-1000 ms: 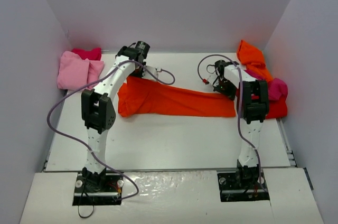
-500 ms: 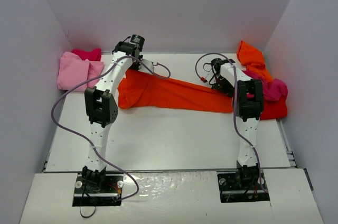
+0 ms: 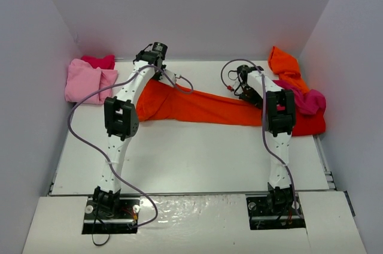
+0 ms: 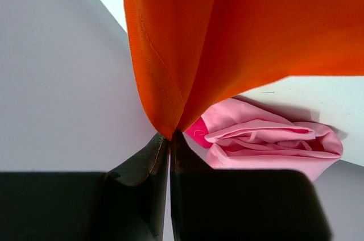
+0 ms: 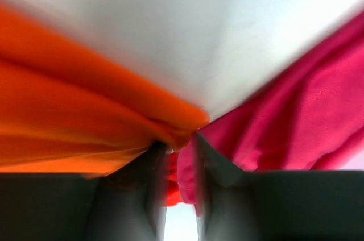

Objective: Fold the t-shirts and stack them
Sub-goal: Fold the other side of the tshirt into a rectangle

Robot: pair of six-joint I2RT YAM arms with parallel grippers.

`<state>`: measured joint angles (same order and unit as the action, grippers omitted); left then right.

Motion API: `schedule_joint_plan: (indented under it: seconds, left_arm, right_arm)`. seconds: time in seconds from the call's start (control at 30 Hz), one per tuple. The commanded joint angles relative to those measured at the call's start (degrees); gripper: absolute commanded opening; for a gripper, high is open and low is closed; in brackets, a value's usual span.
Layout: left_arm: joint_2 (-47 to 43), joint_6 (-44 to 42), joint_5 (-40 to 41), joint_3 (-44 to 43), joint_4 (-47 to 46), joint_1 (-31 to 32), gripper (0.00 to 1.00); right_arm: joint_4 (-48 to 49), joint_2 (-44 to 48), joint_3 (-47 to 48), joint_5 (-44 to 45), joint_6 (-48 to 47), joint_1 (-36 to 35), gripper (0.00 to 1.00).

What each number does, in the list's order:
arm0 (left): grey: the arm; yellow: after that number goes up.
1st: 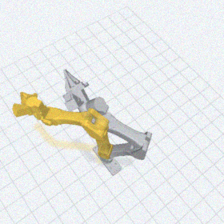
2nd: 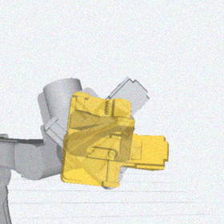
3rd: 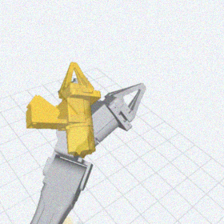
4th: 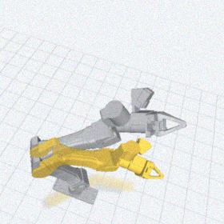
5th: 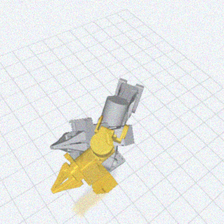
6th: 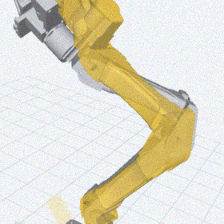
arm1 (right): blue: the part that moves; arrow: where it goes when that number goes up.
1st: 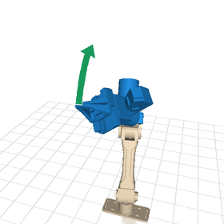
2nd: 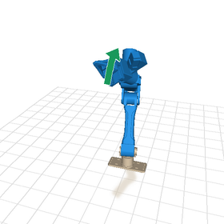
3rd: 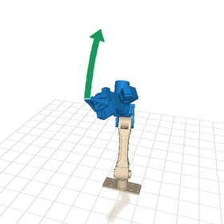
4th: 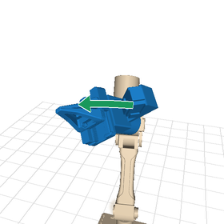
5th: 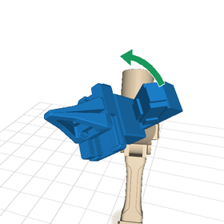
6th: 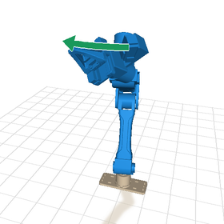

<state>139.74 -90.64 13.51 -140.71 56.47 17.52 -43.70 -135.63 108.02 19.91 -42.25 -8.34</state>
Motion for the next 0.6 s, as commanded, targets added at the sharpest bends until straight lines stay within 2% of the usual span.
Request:
schedule_joint_plan:
  seconds: [0.0, 0.07, 0.23, 0.3, 0.4, 0.57]
  left_arm:
    - [-3.8, -1.8, 1.6, -2.8, -1.8, -0.2, 0.0]
    - [-4.6, -1.3, 1.7, -1.4, -2.4, -0.2, 0.0]
    - [-6.1, 0.0, 1.8, 0.9, -3.2, -0.2, 0.0]
    - [-6.1, 0.4, 1.9, 0.8, -3.3, -0.2, 0.0]
    - [-5.7, 0.5, 2.1, 0.2, -3.4, -0.3, 0.0]
    - [-4.8, 1.5, 1.6, -1.5, -3.7, -0.3, 0.0]
  right_arm:
    - [11.5, 3.3, -0.4, 0.6, 4.6, 0.5, 0.47]
    - [11.5, 4.7, 0.5, 1.7, 5.1, 0.5, 0.52]
    - [11.4, 8.4, 1.0, 3.7, 7.0, 0.7, 0.53]
    - [11.5, 11.4, 0.1, 3.0, 7.3, 0.6, 0.45]
    - [11.4, 15.5, -0.6, 0.9, 8.1, 0.6, 0.01]
    - [9.9, 23.0, -4.2, -3.4, 8.8, -1.5, 0.0]
